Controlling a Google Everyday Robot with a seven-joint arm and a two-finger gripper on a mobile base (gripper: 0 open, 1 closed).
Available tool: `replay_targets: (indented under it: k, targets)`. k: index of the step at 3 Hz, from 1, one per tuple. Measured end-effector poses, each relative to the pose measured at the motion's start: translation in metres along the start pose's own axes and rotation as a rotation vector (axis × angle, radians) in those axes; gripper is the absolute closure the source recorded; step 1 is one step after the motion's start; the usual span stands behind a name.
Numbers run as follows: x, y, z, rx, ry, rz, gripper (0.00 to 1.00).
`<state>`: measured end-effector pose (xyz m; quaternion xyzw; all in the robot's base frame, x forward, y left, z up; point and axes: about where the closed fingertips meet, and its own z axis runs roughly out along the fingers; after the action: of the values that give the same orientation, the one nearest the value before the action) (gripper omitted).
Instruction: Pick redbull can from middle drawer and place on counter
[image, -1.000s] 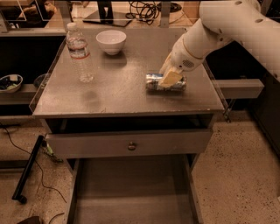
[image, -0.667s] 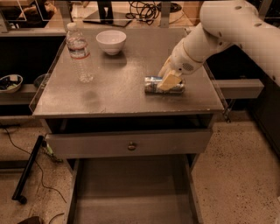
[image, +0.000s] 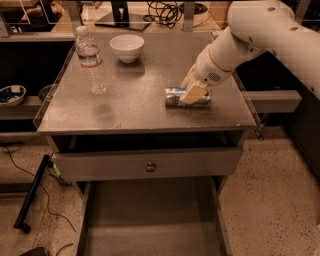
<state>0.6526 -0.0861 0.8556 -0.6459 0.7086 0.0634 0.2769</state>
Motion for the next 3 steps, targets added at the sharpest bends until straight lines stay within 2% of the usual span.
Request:
replay_targets:
  k: [1, 2, 3]
  targets:
    - [0.0, 0.0, 0.0, 0.0, 0.0, 0.0, 0.55]
    - [0.0, 0.0, 0.0001, 0.0, 0.0, 0.0, 0.24]
    - [0.0, 0.0, 0.0001, 0.0, 0.0, 0.0, 0.02]
